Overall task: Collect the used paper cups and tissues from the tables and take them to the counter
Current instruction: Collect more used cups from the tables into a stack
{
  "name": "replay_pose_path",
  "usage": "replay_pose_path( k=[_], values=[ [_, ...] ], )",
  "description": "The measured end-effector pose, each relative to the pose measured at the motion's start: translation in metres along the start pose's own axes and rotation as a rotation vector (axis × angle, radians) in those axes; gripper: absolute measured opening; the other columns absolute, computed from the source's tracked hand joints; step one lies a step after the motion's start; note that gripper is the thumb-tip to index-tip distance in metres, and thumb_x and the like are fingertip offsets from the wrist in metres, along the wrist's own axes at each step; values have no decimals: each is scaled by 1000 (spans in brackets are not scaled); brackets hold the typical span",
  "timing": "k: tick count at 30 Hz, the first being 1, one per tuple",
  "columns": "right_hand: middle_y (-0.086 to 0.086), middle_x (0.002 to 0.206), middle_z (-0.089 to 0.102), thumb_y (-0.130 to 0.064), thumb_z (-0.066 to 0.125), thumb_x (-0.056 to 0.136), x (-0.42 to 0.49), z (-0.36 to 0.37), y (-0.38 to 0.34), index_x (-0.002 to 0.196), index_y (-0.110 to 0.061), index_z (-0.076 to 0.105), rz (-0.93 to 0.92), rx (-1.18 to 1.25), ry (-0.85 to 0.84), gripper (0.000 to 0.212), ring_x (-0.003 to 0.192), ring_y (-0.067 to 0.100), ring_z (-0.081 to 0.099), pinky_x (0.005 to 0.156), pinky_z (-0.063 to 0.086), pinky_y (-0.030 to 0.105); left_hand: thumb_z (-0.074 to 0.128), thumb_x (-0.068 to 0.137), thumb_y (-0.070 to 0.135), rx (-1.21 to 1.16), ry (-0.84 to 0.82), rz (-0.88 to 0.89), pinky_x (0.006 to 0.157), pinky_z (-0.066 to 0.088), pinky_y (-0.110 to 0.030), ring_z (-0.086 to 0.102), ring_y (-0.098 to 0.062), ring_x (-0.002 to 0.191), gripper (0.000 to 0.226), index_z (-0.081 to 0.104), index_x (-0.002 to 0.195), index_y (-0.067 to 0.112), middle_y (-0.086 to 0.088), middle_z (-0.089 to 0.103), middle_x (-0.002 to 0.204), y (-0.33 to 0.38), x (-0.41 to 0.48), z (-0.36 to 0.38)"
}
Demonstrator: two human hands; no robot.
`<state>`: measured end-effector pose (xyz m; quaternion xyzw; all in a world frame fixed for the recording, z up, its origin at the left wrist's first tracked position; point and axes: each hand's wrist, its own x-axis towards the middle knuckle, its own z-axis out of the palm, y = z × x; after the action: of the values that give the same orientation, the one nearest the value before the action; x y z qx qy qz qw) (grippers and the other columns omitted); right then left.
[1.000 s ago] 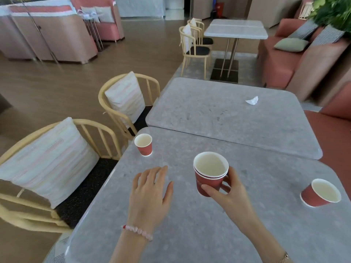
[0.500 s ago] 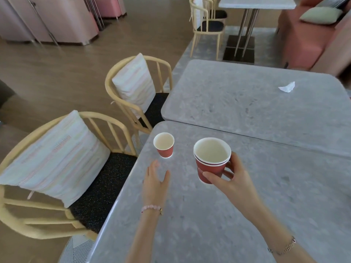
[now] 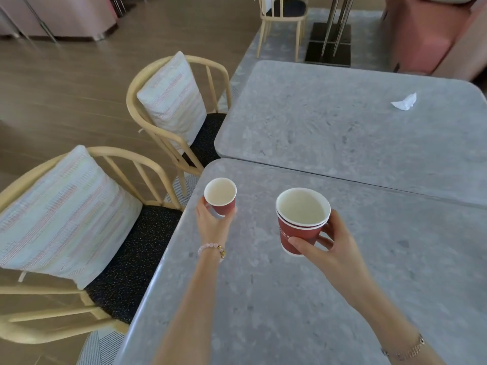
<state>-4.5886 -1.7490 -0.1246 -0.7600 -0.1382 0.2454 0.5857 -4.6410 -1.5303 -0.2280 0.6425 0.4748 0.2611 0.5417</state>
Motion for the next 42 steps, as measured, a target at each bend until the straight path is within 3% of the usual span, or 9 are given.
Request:
replay_pose_path(
  k=[9, 12, 19, 25, 30, 36, 42],
  values=[
    [-13, 107, 64, -19, 81, 66, 2, -15, 9, 108, -40, 52, 6, -7, 17, 56, 95, -6, 61, 72, 49, 9, 81, 67, 15, -67, 21, 15, 95, 43, -31, 50, -15, 114, 69, 44, 125, 19, -1, 52, 125, 6, 13, 7],
    [-13, 108, 64, -18, 82, 67, 2, -18, 10, 109, -41, 51, 5, -7, 20, 57, 96, -6, 61, 74, 48, 13, 81, 66, 17, -86, 11, 10, 93, 43, -30, 51, -15, 113, 67, 43, 120, 22, -1, 53, 122, 8, 13, 7],
    [-15, 107, 65, -20, 82, 67, -4, -28, 9, 107, -44, 51, -5, 15, 43, 56, 96, -6, 61, 76, 47, 17, 80, 69, 18, -108, -73, 97, 96, 47, -43, 53, -18, 113, 61, 42, 116, 29, 0, 52, 122, 34, -10, 1],
    [-16, 108, 64, -24, 81, 65, -26, -42, 9, 112, -43, 50, -10, 26, 64, 59, 97, -8, 60, 70, 49, 10, 79, 71, 15, -171, -181, 258, 88, 49, -29, 56, -12, 109, 53, 46, 104, 40, 15, 54, 112, 72, -59, -8],
    [-13, 109, 64, -23, 82, 65, -55, -61, 15, 117, -37, 50, -12, 20, 90, 63, 97, -5, 61, 73, 48, 14, 77, 63, 32, -172, -300, 312, 84, 48, -21, 57, -5, 106, 57, 46, 110, 39, 12, 56, 116, 95, -114, -11],
    [-9, 111, 63, -23, 82, 65, -95, -83, 29, 118, -34, 49, -11, 25, 98, 63, 100, 0, 60, 75, 47, 16, 77, 56, 44, -174, -400, 351, 79, 51, -20, 61, -1, 99, 60, 48, 109, 37, 20, 61, 106, 117, -175, -15],
    [-9, 110, 63, -25, 81, 66, -125, -99, 44, 114, -36, 50, -10, 10, 102, 59, 101, 5, 61, 79, 48, 19, 77, 59, 38, -214, -475, 367, 80, 51, -22, 62, -6, 101, 56, 50, 109, 33, 16, 63, 107, 142, -221, -21]
  ],
)
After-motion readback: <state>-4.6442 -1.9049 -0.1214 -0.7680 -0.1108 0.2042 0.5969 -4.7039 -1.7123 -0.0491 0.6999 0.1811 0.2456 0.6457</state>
